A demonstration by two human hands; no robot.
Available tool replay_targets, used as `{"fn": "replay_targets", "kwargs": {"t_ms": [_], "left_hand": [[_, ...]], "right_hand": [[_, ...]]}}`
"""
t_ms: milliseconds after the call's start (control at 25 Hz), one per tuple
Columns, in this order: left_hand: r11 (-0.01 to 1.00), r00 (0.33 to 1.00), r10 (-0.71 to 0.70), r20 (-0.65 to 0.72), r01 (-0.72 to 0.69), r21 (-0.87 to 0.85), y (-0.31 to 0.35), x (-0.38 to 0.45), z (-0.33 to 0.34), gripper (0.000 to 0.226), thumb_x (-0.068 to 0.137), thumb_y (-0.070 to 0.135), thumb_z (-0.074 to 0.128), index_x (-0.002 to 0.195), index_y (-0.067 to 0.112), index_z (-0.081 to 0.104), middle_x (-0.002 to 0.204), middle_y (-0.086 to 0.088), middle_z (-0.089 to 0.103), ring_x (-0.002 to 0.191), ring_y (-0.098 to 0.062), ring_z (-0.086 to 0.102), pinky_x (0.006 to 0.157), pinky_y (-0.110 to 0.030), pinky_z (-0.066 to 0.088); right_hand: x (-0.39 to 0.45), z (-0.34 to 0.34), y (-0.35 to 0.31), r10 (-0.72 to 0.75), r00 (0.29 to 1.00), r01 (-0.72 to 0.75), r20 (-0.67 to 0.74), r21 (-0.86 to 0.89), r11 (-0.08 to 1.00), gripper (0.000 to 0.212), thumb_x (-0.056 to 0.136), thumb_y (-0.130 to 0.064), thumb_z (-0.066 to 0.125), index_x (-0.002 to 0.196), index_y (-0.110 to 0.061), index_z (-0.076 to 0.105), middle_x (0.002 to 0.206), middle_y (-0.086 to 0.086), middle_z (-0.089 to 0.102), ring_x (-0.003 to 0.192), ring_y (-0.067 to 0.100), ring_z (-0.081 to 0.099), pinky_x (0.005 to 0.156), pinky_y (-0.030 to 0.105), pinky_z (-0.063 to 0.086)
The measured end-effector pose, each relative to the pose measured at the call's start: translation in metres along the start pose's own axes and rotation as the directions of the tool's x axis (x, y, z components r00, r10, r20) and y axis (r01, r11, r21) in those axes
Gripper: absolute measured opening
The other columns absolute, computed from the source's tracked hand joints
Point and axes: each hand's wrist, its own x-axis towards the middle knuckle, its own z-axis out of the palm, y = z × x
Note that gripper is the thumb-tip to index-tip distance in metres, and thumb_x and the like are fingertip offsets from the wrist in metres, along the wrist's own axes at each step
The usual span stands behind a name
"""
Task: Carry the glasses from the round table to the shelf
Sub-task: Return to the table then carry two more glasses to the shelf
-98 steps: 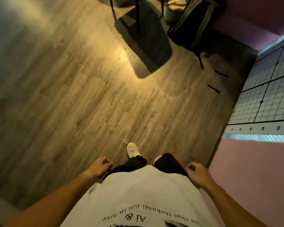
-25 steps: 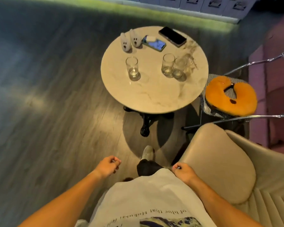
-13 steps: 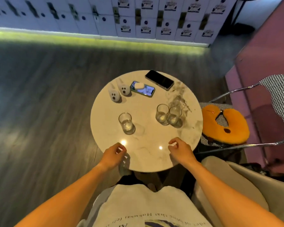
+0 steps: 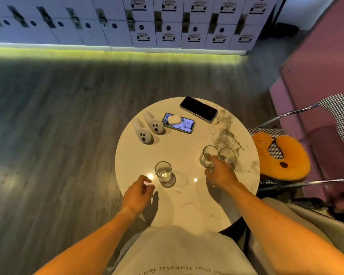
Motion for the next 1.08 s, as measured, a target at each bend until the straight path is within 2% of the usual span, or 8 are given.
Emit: {"fn": "replay_targets", "kwargs": {"t_ms": [80,160,320,480,600,760,960,1080], "left_hand": [[0.998,0.993,0.052,-0.111,-0.057,-0.041,0.004,0.001,-0.003,0.032,0.091,0.041,0.061,0.118,0.039,0.045,0.109,0.01,0.061,0.089,-0.01,0.064,0.079,-0.038,0.058],[0.989,0.983,0.145,-0.109,-0.144,0.013,0.012,0.004,-0.002,0.05,0.088,0.042,0.066,0.131,0.039,0.041,0.127,0.013,0.047,0.1,-0.009,0.059,0.084,-0.033,0.056],[0.941,0.976,0.217,0.008,-0.212,0.265,0.021,0.014,0.012,0.042,0.088,0.047,0.063,0.127,0.032,0.055,0.147,0.004,0.04,0.088,-0.022,0.065,0.085,-0.033,0.055],[0.957,0.983,0.182,-0.025,-0.172,0.234,0.03,0.017,0.022,0.033,0.092,0.041,0.06,0.12,0.023,0.062,0.137,0.0,0.051,0.105,-0.027,0.061,0.088,-0.035,0.051],[0.96,0.984,0.175,-0.032,-0.163,0.229,0.035,0.012,0.024,0.039,0.095,0.032,0.058,0.131,0.018,0.057,0.141,-0.003,0.051,0.118,-0.03,0.056,0.095,-0.034,0.047],[0.975,0.99,0.133,-0.052,-0.121,0.189,0.041,0.006,0.017,0.043,0.098,0.032,0.054,0.138,0.016,0.05,0.142,-0.007,0.052,0.121,-0.03,0.056,0.099,-0.035,0.045],[0.986,0.958,0.147,-0.247,-0.122,0.116,0.061,0.0,-0.032,0.021,0.096,0.039,0.054,0.105,0.02,0.057,0.133,-0.006,0.058,0.119,-0.025,0.057,0.096,-0.034,0.047],[0.98,0.896,0.194,-0.398,-0.158,0.123,0.077,-0.011,-0.091,0.035,0.088,0.053,0.052,0.095,0.019,0.059,0.113,-0.006,0.066,0.102,-0.025,0.064,0.089,-0.045,0.053]], "right_hand": [[0.007,0.004,0.0,-0.023,0.999,0.021,-0.044,-0.053,0.998,0.046,0.094,-0.018,0.053,0.139,-0.025,0.047,0.127,0.01,0.063,0.114,0.033,0.059,0.088,0.036,0.05],[0.014,0.004,-0.001,-0.039,0.996,0.032,-0.085,-0.082,0.996,0.038,0.098,-0.017,0.048,0.137,-0.019,0.05,0.126,0.013,0.064,0.116,0.034,0.058,0.088,0.036,0.047],[0.018,0.005,-0.003,-0.041,0.994,0.028,-0.102,-0.13,0.991,0.03,0.101,-0.024,0.047,0.128,-0.015,0.057,0.119,0.015,0.067,0.11,0.035,0.061,0.083,0.036,0.048],[0.015,0.005,0.0,-0.128,0.991,0.12,-0.034,-0.188,0.975,0.03,0.099,-0.034,0.051,0.121,-0.017,0.06,0.114,0.014,0.065,0.105,0.034,0.061,0.078,0.037,0.047],[0.009,0.005,0.005,-0.19,0.982,0.188,0.008,-0.192,0.963,0.029,0.099,-0.033,0.05,0.123,-0.019,0.058,0.116,0.011,0.056,0.104,0.033,0.058,0.079,0.036,0.048],[0.011,-0.001,0.002,-0.297,0.954,0.3,0.039,-0.11,0.948,0.012,0.099,-0.024,0.051,0.102,-0.018,0.061,0.112,0.001,0.041,0.091,0.023,0.049,0.069,0.026,0.034],[0.032,-0.03,-0.045,-0.53,0.843,0.538,0.092,-0.113,0.835,0.016,0.096,-0.029,0.059,0.1,-0.014,0.063,0.122,0.001,0.043,0.096,0.021,0.055,0.081,0.025,0.04],[0.041,-0.064,-0.113,-0.687,0.724,0.689,0.057,-0.104,0.718,0.02,0.092,-0.035,0.065,0.096,-0.015,0.066,0.113,0.003,0.05,0.091,0.019,0.054,0.081,0.026,0.039]]}}
